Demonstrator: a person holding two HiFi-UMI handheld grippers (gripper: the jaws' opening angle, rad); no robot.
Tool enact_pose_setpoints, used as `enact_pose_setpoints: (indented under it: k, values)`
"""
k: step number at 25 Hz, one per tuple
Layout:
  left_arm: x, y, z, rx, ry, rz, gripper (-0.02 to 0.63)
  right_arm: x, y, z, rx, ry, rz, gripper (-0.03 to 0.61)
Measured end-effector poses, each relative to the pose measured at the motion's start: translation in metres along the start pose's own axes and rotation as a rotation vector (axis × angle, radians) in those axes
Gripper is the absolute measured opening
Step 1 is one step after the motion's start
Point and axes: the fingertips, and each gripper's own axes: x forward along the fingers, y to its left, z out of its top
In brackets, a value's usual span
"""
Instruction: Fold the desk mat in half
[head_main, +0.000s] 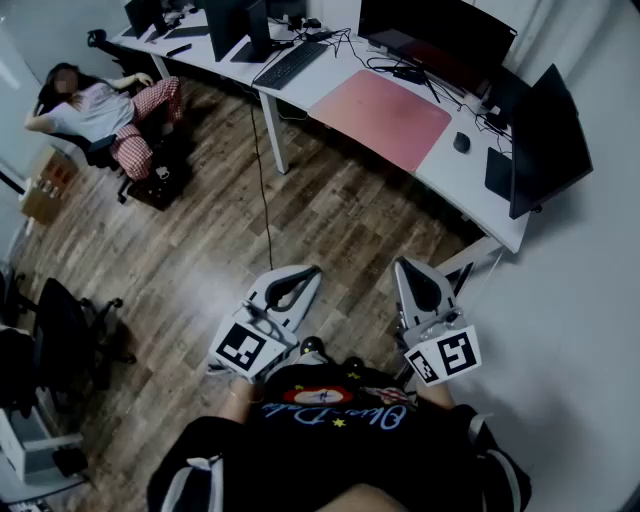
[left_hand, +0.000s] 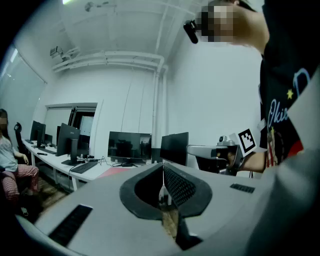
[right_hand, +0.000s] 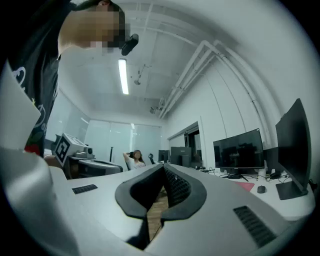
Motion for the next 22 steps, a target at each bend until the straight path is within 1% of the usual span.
enact_pose_setpoints:
  k: [4, 11, 15, 22]
  values:
    - [-0.001, 0.009, 0.001, -0.017, -0.007, 0.008, 0.003, 0.007, -0.001, 0.001, -0.004, 0.001, -0.007, 0.0]
    - [-0.007, 0.029, -0.003, -0.02, -0.012, 0.057, 0.003, 0.021, -0.004, -0.007, -0.064, 0.057, -0.038, 0.002]
    - [-0.015, 0.045, -0.009, -0.021, -0.003, 0.089, 0.005, 0.033, 0.002, -0.01, -0.084, 0.073, -0.03, 0.002]
    - [-0.031, 0.077, -0.01, -0.031, 0.0, 0.115, 0.005, 0.061, 0.014, -0.012, -0.104, 0.092, -0.017, 0.005]
